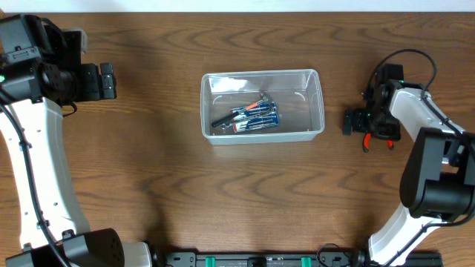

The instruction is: Pack container

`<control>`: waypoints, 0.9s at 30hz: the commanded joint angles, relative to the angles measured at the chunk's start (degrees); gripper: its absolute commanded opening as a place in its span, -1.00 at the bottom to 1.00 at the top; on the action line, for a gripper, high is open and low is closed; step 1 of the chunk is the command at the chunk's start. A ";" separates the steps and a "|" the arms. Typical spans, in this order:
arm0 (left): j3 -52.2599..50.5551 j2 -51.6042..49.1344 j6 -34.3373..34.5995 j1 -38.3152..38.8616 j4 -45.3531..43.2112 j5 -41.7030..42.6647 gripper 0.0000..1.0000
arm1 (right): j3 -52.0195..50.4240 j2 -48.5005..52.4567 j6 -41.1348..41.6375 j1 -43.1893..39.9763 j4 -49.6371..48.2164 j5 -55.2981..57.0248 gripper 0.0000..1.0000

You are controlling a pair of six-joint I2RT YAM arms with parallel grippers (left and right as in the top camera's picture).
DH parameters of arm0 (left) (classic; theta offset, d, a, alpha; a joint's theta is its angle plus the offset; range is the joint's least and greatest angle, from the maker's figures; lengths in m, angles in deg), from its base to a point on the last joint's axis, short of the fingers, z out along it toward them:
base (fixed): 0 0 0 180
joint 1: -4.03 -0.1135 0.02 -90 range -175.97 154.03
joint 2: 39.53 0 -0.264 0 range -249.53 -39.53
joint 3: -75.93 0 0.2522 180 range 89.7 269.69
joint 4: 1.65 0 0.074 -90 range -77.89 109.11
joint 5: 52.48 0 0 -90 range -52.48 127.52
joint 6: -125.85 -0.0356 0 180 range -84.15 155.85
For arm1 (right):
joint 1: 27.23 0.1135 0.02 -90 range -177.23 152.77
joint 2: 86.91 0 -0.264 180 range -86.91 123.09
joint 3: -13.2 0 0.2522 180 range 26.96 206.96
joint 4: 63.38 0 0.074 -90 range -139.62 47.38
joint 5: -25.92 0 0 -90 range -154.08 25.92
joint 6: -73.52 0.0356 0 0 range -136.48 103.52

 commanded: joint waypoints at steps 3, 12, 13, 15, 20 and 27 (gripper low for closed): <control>-0.44 -0.02 -0.37 0.09 -0.26 0.81 0.96 | -0.37 2.08 1.49 -0.28 -0.63 0.83 0.98; -0.44 -0.02 -0.37 0.09 -0.28 0.81 0.96 | -0.37 2.23 1.49 -0.31 -1.07 0.81 0.74; -0.44 -0.02 -0.37 0.09 -0.28 0.81 0.96 | -0.37 2.23 1.49 -0.31 -1.05 0.81 0.68; -0.44 -0.02 -0.37 0.09 -0.28 0.81 0.96 | -0.37 2.23 1.49 -0.31 -1.03 0.81 0.57; -0.44 -0.02 -0.37 0.09 -0.28 0.81 0.96 | -0.37 2.23 1.49 -0.31 -1.03 0.79 0.24; -0.44 -0.02 -0.37 0.09 -0.28 0.81 0.96 | -0.37 2.23 1.49 -0.31 -1.03 0.81 -0.12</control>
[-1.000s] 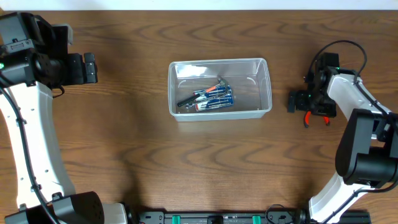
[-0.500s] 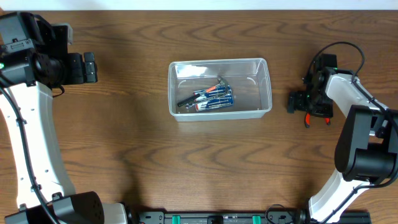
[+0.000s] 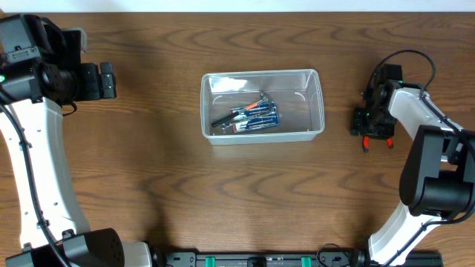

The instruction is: Pack container

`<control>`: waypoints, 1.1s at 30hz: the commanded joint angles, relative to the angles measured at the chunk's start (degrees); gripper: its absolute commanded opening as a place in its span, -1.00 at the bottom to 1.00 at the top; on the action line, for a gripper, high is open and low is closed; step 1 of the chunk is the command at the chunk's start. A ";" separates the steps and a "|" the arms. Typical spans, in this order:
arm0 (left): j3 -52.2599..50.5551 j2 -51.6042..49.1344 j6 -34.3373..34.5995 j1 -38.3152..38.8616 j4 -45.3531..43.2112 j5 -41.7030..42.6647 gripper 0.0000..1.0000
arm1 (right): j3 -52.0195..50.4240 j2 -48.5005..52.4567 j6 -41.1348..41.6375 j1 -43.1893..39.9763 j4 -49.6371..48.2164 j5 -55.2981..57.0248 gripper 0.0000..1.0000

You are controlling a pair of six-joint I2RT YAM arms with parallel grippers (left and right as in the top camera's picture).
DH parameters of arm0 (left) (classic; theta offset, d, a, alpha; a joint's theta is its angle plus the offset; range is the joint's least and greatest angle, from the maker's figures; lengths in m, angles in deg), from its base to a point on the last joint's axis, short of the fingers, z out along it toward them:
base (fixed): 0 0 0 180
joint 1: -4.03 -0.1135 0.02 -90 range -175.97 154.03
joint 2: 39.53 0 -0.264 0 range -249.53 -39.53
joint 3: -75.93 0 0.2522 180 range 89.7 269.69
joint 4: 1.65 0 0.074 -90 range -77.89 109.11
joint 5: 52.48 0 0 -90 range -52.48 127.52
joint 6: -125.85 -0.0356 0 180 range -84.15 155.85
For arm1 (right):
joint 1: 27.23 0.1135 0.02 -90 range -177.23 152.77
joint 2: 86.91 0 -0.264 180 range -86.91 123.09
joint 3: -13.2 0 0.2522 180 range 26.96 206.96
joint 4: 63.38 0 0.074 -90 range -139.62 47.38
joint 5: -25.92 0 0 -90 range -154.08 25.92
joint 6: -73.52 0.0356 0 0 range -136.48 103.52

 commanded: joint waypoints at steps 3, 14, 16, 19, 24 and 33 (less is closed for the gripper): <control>-0.44 -0.02 -0.37 0.09 0.13 0.81 0.96 | -0.39 1.77 0.20 -0.26 -0.15 1.29 -0.24; -0.44 -0.02 -0.37 0.09 0.13 0.81 0.96 | -0.39 1.77 0.20 -0.26 -0.15 1.29 -0.61; -0.44 -0.02 -0.37 0.09 0.13 0.81 0.96 | -0.39 1.77 0.20 -0.26 -0.15 1.29 -0.64; -0.44 -0.02 -0.37 0.09 0.13 0.81 0.96 | -0.39 1.77 0.20 -0.26 -0.17 1.31 -0.77; -0.44 -0.02 -0.37 0.09 0.04 0.81 0.96 | -0.39 1.77 0.20 -0.26 -0.17 1.29 -0.95; -0.44 -0.02 -2.95 0.20 -0.26 0.81 0.96 | 2.62 0.15 1.27 0.13 2.40 -0.02 -0.98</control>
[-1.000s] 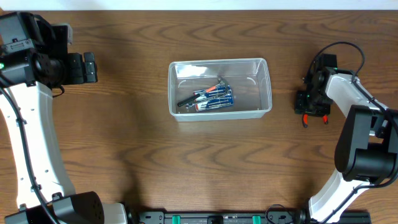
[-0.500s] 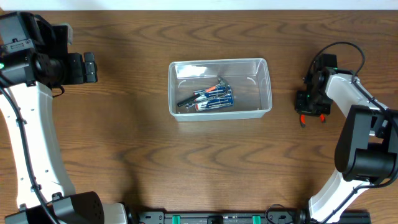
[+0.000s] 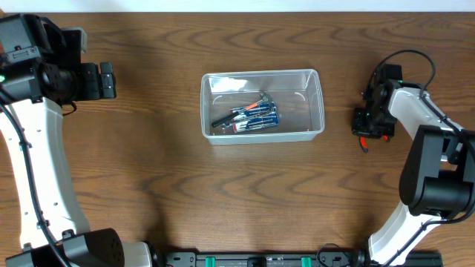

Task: Pack container
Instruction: 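Close right gripper on the pliers handles and lift, then carry the pliers over the container and release them inside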

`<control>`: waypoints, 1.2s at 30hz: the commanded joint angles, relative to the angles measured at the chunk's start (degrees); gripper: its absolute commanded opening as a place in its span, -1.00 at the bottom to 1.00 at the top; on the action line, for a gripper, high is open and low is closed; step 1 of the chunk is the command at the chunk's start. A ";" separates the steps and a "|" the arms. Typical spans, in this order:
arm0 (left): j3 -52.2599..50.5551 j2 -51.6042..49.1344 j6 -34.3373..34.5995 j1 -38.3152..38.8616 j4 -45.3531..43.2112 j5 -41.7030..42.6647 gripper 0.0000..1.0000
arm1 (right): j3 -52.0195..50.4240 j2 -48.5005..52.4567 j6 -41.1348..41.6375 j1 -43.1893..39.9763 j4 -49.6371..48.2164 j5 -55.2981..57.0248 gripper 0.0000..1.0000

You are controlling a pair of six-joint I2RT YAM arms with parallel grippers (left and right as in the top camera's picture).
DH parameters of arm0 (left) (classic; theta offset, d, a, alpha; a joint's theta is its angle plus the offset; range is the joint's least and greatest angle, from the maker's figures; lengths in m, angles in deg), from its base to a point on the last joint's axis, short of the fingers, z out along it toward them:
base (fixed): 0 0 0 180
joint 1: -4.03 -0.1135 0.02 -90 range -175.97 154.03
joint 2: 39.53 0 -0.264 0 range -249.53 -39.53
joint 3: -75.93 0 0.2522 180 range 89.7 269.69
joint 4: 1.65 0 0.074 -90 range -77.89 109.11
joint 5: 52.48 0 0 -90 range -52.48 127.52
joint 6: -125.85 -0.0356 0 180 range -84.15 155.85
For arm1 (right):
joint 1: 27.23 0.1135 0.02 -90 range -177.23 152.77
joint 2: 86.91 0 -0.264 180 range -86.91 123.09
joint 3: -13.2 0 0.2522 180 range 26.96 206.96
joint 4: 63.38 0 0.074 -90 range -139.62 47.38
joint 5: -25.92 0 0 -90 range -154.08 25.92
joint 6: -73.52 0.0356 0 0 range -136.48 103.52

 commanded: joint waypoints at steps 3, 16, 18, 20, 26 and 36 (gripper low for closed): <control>-0.48 -0.02 -2.14 0.20 -0.02 0.83 0.96 | 8.26 -2.99 0.85 1.14 5.86 -0.44 -0.97; -7.06 -0.24 -9.03 5.73 -2.64 0.92 0.96 | 32.94 -13.11 -27.52 23.80 16.22 -1.46 -0.97; -7.67 -0.24 -9.88 6.64 -2.82 0.74 0.96 | 32.85 -12.41 -33.88 27.61 16.28 -2.16 -0.97; -7.72 -0.24 -9.84 7.06 -2.97 0.76 0.96 | 32.85 -11.02 -39.74 30.91 15.93 -2.32 -0.98; -7.72 -0.24 -9.81 7.17 -3.04 0.76 0.96 | 32.85 -4.00 -44.57 33.20 14.21 -5.88 -0.98; -7.72 -0.24 -9.38 7.17 -3.06 0.81 0.96 | 32.85 8.61 -44.13 31.12 15.50 -5.99 -0.98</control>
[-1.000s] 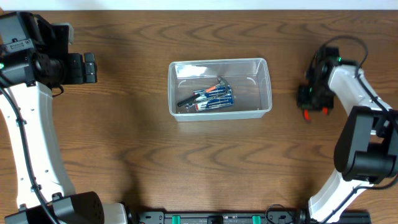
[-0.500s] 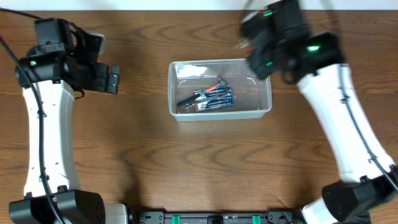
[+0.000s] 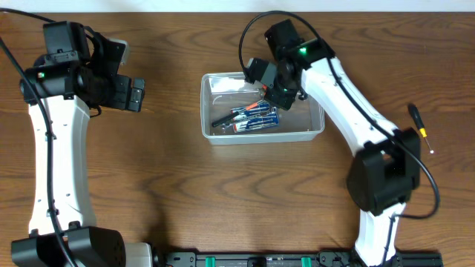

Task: Pack container
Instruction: 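Carry the pliers over the container and release them inside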

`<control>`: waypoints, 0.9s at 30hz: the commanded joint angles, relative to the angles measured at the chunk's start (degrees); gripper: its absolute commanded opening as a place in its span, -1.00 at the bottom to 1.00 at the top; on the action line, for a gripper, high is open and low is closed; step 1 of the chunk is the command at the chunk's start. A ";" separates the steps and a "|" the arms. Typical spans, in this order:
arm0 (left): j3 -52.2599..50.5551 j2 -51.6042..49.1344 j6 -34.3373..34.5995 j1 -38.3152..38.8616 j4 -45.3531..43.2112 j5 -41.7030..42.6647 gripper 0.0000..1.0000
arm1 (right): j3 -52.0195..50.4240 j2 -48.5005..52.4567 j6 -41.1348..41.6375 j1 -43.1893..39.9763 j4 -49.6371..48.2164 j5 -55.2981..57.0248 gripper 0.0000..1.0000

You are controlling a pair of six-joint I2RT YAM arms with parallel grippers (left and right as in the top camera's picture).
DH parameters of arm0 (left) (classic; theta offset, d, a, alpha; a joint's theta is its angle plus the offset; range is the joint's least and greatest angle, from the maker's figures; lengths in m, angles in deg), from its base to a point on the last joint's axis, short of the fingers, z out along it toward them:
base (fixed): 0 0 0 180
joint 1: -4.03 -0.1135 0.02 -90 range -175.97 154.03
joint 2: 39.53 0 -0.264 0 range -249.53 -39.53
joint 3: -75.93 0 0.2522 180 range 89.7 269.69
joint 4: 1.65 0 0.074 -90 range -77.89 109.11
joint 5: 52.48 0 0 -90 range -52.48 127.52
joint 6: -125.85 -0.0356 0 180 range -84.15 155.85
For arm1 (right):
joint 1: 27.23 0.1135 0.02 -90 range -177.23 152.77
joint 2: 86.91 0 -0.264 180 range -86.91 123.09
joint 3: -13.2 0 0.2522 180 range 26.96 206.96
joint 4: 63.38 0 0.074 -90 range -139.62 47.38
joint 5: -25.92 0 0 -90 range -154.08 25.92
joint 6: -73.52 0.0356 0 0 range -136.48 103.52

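Observation:
A clear plastic container (image 3: 315,126) sits mid-table in the overhead view. Several pens or small tools (image 3: 249,117), blue, black and orange, lie in its left half. My right gripper (image 3: 272,83) hangs over the container's far middle, just above those items. Its jaws are hidden under the wrist, so nothing shows of what it may hold. A black-handled screwdriver (image 3: 418,122) with a yellow and red end lies on the table at the far right. My left gripper (image 3: 136,94) hovers left of the container, open and empty.
The brown wooden table (image 3: 223,193) carries nothing else. The right arm (image 3: 349,96) stretches from the front right over the container's right end. A black rail (image 3: 260,259) runs along the front edge.
My right gripper has gone from the table's right side, by an orange-handled tool, to over the container. That tool no longer lies there, and a screwdriver shows at the right. My left gripper has shifted right.
My right gripper stayed low at the table's right over an orange-handled tool through the three earlier moments, shifting only slightly, while the left arm held still at the far left. Now the right gripper is over the container and the tool's spot is bare.

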 commanded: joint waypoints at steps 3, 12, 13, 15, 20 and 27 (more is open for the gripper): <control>0.00 -0.22 -0.76 0.04 0.02 0.59 0.96 | -0.26 4.50 -1.11 -1.42 0.35 -0.76 -0.97; 0.00 -0.22 -0.76 0.09 0.02 0.61 0.96 | -0.26 7.37 -0.66 -2.89 -0.66 -0.79 -0.94; 0.00 -0.22 -0.76 0.09 0.02 0.61 0.96 | -0.26 7.37 -0.68 -2.99 -0.83 -0.79 -0.92; 0.00 -0.22 -0.76 0.09 0.02 0.61 0.96 | -0.26 7.37 -0.44 -3.34 -0.81 -0.83 -0.83; 0.00 -0.22 -0.74 0.09 0.11 0.61 0.96 | -0.26 7.37 1.75 -3.67 0.04 -0.81 -0.23; 0.00 -0.22 -0.74 0.09 0.28 0.61 0.96 | -0.24 7.34 4.24 -3.65 0.02 -0.79 -0.02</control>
